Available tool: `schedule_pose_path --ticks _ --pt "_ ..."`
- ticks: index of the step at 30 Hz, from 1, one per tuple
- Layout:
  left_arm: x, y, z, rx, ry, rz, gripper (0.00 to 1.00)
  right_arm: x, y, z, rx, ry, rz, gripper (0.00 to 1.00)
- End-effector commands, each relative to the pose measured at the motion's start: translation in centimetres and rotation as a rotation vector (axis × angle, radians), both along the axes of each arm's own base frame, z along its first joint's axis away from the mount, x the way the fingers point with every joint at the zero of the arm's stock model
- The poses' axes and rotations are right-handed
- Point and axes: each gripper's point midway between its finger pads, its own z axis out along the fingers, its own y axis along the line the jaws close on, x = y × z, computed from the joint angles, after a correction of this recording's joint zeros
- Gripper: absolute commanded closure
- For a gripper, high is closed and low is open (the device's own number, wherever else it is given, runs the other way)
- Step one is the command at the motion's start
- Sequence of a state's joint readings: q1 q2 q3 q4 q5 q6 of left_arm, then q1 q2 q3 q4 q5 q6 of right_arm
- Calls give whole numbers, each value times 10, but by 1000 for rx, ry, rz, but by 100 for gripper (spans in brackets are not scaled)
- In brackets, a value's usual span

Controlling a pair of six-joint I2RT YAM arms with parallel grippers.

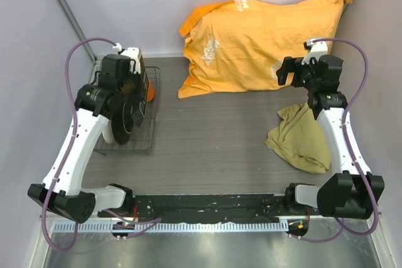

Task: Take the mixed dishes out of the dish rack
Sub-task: Pick up the plate from the dish rack.

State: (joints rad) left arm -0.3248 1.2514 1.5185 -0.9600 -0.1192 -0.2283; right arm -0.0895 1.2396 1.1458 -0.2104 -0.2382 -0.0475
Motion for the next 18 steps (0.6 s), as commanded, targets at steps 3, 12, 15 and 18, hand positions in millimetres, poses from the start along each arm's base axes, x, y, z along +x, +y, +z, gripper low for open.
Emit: schedule_pose_path --ticks 3,12,15,18 --pt "14 -4 129 -84 -433 -47 100 4 -2 14 -9 -50 -2 0" --pt "6 -29 169 -68 -575 -177 100 2 -6 22 -7 -69 -28 1" --pt "4 -45 171 -32 -607 -231 100 -1 -7 28 -4 -85 -37 0" --pt "2 -60 169 43 -635 -276 100 -4 -8 33 -2 -97 -41 0"
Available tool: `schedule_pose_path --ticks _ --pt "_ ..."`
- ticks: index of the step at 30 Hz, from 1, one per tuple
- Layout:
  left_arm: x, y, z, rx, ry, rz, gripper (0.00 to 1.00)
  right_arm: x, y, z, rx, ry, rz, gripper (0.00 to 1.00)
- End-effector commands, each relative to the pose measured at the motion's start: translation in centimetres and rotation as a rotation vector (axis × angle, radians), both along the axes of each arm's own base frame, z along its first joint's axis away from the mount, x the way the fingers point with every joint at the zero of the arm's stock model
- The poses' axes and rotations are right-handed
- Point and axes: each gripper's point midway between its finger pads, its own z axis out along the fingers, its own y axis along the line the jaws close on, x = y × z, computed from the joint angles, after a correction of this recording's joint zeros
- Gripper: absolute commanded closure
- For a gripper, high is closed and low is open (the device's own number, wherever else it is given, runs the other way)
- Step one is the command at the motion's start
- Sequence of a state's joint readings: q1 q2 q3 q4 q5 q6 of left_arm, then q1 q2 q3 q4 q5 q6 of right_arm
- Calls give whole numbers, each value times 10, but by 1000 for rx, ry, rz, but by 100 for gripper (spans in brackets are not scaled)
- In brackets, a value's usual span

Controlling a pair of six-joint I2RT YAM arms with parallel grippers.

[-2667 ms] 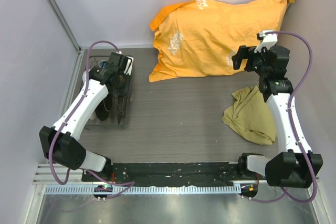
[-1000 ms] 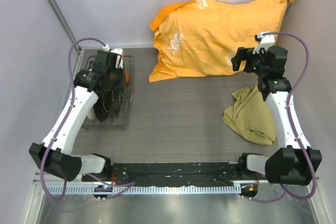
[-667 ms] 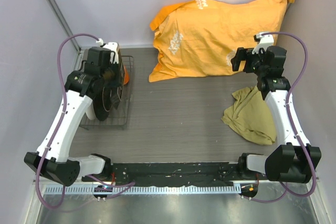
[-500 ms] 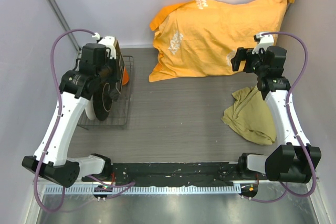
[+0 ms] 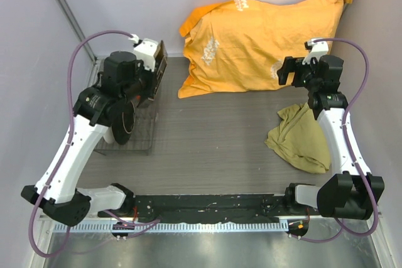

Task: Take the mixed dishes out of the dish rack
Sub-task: Pick up the plate from the dish rack, then place the plate at the center of the board.

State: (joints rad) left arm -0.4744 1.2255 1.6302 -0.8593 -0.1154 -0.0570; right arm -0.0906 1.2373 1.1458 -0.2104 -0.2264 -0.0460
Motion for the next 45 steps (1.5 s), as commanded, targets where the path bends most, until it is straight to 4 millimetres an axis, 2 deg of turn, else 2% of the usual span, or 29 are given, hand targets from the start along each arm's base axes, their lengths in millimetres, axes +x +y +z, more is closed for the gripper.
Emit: schedule_pose_path --ticks 1,2,4,9,10,12,14,15,16,20,23,24,26,27,29,31,33,34,37,38,40,41,45 --pt "7 -17 93 -17 -370 -45 100 -4 -7 32 0 -95 -30 0" --pt "5 -25 92 -4 -377 -66 100 -4 -8 34 -1 -101 -34 0" --pt "8 -29 84 73 -392 -63 100 -4 -9 34 0 -101 -39 0" --pt "3 -64 75 197 -453 -128 100 -6 -16 38 11 -101 -64 0" --pt "3 -69 68 262 -468 -144 100 -6 -17 44 14 -111 -68 0" --pt "-1 -89 66 301 -516 -157 100 -8 -21 46 22 -108 -80 0" --pt "-8 -111 46 397 -543 -221 100 -11 -23 55 19 -121 -89 0" --pt "-8 -116 51 397 -581 -195 100 -12 -25 56 16 -121 -98 0" --pt "-14 -130 35 431 -585 -235 100 -13 -27 61 11 -129 -108 0" --pt "-21 -157 13 514 -632 -296 100 -13 -35 59 -8 -121 -140 0" --pt "-24 -180 -6 547 -672 -335 100 -11 -39 48 -19 -97 -152 0" --pt "-24 -188 -22 604 -680 -363 100 -10 -41 45 -20 -89 -156 0" --pt "-28 -202 -27 603 -716 -375 100 -9 -46 43 -22 -84 -170 0" --pt "-27 -210 -45 648 -712 -398 100 -9 -48 43 -24 -83 -174 0" --pt "-30 -222 -47 637 -752 -396 100 -9 -53 40 -27 -78 -184 0" --pt "-32 -234 -69 699 -776 -421 100 -9 -56 37 -27 -71 -190 0" --pt "-35 -242 -77 695 -816 -411 100 -8 -61 33 -24 -62 -196 0" --pt "-38 -252 -93 739 -821 -439 100 -8 -62 32 -20 -59 -198 0" --pt "-45 -265 -108 749 -848 -451 100 -6 -66 26 -15 -43 -204 0" --pt "-46 -271 -121 762 -845 -460 100 -5 -68 25 -15 -40 -207 0" --pt "-51 -278 -128 750 -858 -462 100 -4 -69 21 -13 -31 -207 0" --pt "-51 -283 -142 772 -848 -479 100 -4 -69 20 -12 -28 -205 1" --pt "-56 -296 -156 786 -881 -488 100 -3 -69 15 -5 -18 -200 0"
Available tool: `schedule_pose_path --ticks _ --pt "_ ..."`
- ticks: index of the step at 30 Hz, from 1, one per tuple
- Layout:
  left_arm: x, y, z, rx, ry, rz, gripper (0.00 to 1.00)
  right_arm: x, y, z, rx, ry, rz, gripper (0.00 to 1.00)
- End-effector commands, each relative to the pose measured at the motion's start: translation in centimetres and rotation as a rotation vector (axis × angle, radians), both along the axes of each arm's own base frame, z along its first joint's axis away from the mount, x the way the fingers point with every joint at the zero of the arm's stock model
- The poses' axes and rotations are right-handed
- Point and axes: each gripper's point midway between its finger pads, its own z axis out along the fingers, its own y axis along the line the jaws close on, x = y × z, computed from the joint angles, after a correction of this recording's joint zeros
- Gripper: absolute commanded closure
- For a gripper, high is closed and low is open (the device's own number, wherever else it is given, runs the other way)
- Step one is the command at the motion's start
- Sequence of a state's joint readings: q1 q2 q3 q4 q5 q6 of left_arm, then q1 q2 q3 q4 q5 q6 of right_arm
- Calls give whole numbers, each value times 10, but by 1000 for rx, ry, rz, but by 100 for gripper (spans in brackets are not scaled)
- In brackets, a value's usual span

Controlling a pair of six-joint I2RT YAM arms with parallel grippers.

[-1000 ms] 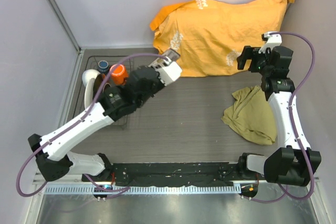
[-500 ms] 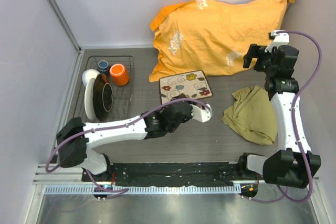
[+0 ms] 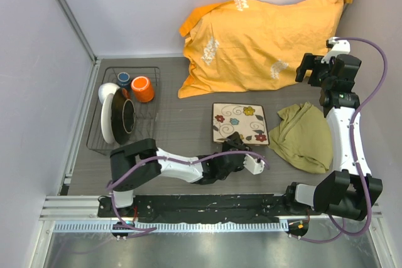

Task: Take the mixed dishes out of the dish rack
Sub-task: Place the plate at the center of the board.

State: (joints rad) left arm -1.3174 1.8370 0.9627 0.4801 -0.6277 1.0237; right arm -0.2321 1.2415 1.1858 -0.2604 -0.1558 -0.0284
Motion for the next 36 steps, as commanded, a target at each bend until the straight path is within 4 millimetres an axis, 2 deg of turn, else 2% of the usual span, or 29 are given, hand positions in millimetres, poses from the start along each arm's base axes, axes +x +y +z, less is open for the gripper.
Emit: schedule_pose_path --ticks 1,10,23,31,36 --pt "9 -18 87 -328 -185 57 100 4 0 8 -4 -31 16 0" --pt "11 -33 56 -297 -201 54 100 6 3 4 7 -24 33 0" --pt "17 -50 41 -274 -206 71 100 7 5 0 11 -19 43 0" --pt "21 -52 23 -216 -193 75 100 6 6 1 14 -22 49 0" --pt "23 -52 17 -199 -175 80 96 6 6 1 13 -25 47 0"
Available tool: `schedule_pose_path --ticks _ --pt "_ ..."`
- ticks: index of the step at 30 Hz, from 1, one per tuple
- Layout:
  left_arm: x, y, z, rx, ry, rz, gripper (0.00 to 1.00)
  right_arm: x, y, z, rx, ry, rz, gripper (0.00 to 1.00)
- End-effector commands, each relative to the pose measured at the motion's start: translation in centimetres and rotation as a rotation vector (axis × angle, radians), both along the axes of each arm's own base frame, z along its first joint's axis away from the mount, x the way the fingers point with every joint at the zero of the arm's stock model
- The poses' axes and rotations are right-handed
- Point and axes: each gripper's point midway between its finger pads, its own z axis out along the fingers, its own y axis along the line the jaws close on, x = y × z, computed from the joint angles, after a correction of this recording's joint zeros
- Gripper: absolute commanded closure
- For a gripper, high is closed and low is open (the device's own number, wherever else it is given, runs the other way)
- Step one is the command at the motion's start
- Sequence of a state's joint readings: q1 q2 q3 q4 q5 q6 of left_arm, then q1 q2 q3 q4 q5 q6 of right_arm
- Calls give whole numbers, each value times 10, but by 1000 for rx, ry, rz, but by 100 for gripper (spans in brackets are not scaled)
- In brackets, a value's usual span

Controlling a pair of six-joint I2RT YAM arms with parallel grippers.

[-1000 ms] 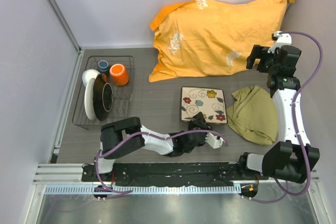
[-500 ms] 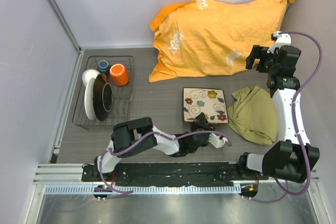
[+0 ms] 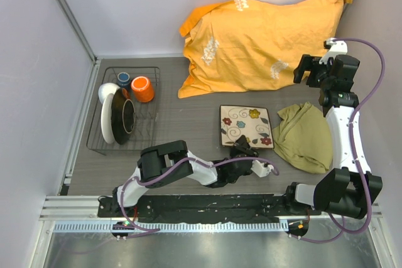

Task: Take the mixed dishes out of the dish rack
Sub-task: Place the plate at the center of the board.

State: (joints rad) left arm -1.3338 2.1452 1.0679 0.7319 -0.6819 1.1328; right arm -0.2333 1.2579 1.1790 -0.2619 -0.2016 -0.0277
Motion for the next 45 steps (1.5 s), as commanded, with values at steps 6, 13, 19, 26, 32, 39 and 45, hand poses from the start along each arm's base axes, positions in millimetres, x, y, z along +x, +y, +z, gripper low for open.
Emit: schedule_pose_path --ticks 6,13,19,26,32,39,45 --pt "14 -11 66 -217 -77 65 90 4 -1 10 -6 -45 8 0" --pt "13 -12 61 -201 -60 61 75 3 0 11 -5 -46 12 1" --pt "13 -11 61 -200 -47 65 58 4 0 10 -4 -43 12 0" --pt "12 -10 57 -184 -28 68 50 4 1 9 -2 -41 17 0" --pt "9 -6 54 -169 14 71 45 4 1 9 -2 -42 17 0" --pt "3 -5 54 -156 131 79 37 4 1 9 -2 -41 18 0" --pt "-4 -4 47 -120 219 82 34 4 1 9 -1 -43 20 0"
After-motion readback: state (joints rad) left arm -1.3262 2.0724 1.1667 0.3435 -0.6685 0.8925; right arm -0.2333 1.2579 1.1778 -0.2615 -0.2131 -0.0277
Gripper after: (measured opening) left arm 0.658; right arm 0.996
